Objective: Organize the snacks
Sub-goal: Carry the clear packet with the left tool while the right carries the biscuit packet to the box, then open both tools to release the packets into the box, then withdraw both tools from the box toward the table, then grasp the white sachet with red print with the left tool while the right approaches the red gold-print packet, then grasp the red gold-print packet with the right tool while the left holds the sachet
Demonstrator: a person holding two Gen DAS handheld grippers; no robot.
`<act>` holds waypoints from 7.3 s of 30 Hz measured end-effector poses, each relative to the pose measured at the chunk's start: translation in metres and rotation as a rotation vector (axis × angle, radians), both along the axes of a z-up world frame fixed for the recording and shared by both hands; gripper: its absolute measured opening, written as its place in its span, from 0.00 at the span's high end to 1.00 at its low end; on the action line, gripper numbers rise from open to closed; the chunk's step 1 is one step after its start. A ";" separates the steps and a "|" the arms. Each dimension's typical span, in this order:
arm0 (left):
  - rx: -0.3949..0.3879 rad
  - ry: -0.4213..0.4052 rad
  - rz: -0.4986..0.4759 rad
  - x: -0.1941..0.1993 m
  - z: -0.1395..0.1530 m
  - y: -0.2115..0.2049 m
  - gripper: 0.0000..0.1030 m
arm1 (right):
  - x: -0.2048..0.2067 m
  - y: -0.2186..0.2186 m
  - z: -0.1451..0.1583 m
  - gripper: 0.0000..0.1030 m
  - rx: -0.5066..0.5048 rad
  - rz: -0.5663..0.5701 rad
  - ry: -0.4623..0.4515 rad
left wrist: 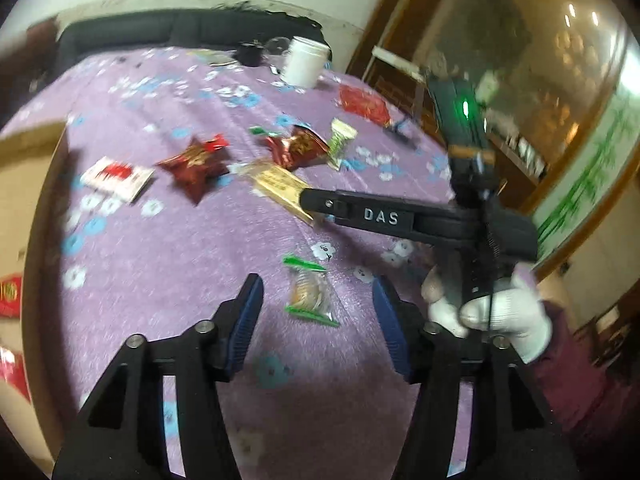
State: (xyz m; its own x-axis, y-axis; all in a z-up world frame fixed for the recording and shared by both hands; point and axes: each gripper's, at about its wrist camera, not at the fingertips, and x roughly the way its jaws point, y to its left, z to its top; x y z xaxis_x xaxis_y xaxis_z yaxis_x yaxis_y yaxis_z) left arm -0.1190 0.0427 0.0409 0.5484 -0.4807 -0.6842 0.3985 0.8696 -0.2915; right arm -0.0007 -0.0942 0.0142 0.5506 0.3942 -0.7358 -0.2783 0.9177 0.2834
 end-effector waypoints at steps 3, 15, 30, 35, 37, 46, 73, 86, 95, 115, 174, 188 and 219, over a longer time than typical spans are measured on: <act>0.092 0.014 -0.019 0.009 -0.012 -0.020 0.44 | 0.000 -0.002 0.000 0.57 0.010 0.001 0.004; 0.056 0.095 0.011 0.020 -0.021 -0.006 0.73 | -0.006 -0.002 0.002 0.74 -0.009 -0.010 -0.014; -0.188 0.021 0.173 -0.030 0.019 0.106 0.73 | -0.010 0.030 0.018 0.32 -0.117 0.034 -0.086; -0.205 -0.004 0.227 -0.039 0.027 0.134 0.73 | 0.004 0.056 0.002 0.64 -0.224 0.054 -0.045; -0.212 -0.019 0.252 -0.042 0.032 0.149 0.73 | 0.001 0.056 0.003 0.65 -0.201 0.069 -0.030; -0.221 -0.046 0.334 -0.034 0.043 0.210 0.73 | -0.030 0.046 0.037 0.65 -0.088 0.102 -0.039; -0.314 0.170 0.563 0.057 0.005 0.339 0.56 | -0.001 0.314 0.025 0.62 -0.089 0.479 0.100; -0.345 -0.011 0.478 -0.011 0.060 0.282 0.42 | -0.022 0.240 0.078 0.45 -0.024 0.389 -0.071; -0.476 0.057 0.362 -0.031 0.045 0.216 0.42 | -0.005 0.096 0.086 0.31 -0.015 0.065 -0.102; -0.453 0.181 0.381 -0.044 0.020 0.192 0.42 | 0.066 0.120 0.011 0.64 -0.082 0.095 0.073; 0.315 0.111 0.294 0.141 -0.025 0.060 0.58 | 0.023 0.018 -0.002 0.42 0.194 0.067 0.103; 0.093 0.132 0.240 0.102 -0.001 0.070 0.57 | 0.018 0.023 -0.002 0.34 0.169 0.086 0.085; 0.128 0.131 0.240 0.055 -0.025 0.068 0.64 | 0.002 0.052 0.001 0.20 0.129 0.227 0.065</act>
